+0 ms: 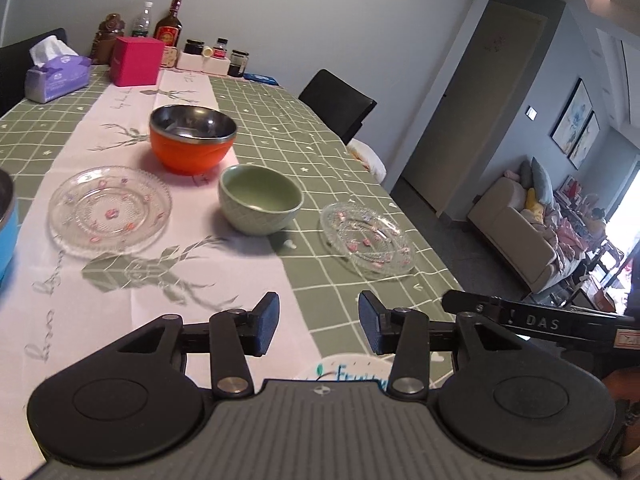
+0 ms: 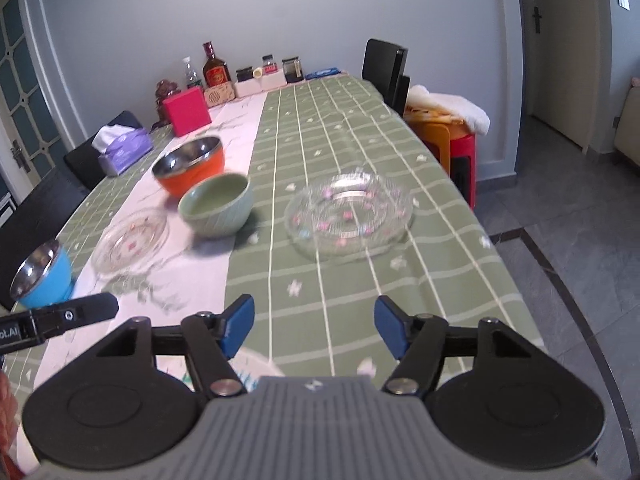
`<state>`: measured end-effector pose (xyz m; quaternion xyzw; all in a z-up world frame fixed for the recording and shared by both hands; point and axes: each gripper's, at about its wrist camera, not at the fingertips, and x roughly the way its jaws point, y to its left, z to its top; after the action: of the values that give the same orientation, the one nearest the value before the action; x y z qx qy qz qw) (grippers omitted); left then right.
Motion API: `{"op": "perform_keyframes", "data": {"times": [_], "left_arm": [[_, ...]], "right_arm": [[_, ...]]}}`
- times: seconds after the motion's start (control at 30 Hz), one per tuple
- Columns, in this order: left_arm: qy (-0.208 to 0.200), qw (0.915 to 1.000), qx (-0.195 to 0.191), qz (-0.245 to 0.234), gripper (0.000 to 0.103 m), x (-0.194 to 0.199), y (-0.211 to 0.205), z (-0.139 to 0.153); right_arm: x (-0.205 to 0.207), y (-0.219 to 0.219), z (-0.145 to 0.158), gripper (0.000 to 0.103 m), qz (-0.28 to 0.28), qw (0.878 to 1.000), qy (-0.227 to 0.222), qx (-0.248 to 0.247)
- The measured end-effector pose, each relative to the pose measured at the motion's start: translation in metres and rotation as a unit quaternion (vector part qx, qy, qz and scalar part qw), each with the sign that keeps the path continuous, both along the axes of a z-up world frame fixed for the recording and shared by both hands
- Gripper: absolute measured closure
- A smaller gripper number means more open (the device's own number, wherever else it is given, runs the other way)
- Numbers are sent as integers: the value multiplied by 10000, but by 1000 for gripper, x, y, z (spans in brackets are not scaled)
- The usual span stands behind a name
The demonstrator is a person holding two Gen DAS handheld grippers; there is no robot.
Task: Organize plates and bowls
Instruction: 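Move both grippers to the glass plate on the green cloth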
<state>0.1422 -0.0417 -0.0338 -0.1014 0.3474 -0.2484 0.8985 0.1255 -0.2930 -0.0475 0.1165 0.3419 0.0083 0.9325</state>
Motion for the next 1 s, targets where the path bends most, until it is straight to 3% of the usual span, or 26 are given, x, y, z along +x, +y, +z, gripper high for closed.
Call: {"op": "perform_keyframes", "data": {"times": [0.13,0.3,0.5,0.6,0.67,1.0], "left_arm": [[82,9998,71,-158,52,18,-13,4],[213,9993,-121,-273,52,45,-26,4],[449,9982,-121,-386,53,81,-53,-10],[666,9971,-50,-358,54,99,-66,-20],[755,9966,14,-334,60,111,-75,-26],[900,9957,217,90,69,144,-96,-51]], "right_arm": [[26,-5,-1,32,-115,9999,4,54],[53,-19,-14,32,-390,9985,183,351],[74,-36,-27,33,-674,9957,392,492],[84,-48,-34,35,-834,9928,502,704],[91,-52,-37,37,-902,9919,560,695],[124,-78,-53,48,-1201,9865,679,888]]}}
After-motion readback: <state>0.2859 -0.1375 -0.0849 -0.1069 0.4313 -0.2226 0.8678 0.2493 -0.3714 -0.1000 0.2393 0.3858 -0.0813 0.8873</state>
